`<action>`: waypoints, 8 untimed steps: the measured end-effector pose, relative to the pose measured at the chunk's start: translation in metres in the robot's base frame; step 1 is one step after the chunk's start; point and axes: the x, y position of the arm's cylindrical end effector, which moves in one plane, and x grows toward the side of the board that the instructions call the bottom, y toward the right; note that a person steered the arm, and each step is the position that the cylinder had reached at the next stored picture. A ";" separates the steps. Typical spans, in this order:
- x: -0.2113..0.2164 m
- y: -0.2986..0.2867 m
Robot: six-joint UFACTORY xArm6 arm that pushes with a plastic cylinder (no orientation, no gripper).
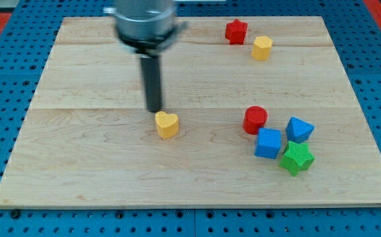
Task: Push the yellow hexagon towards the blue triangle
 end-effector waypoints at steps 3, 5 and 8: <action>0.043 0.166; -0.118 0.075; -0.240 0.191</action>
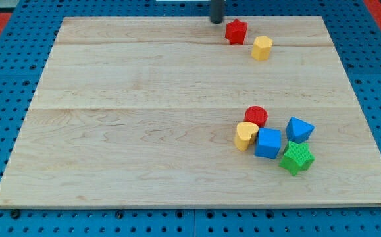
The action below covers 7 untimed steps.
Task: Push the yellow hexagon towards the blue triangle
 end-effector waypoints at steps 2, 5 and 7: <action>0.060 0.029; 0.097 0.025; 0.191 0.075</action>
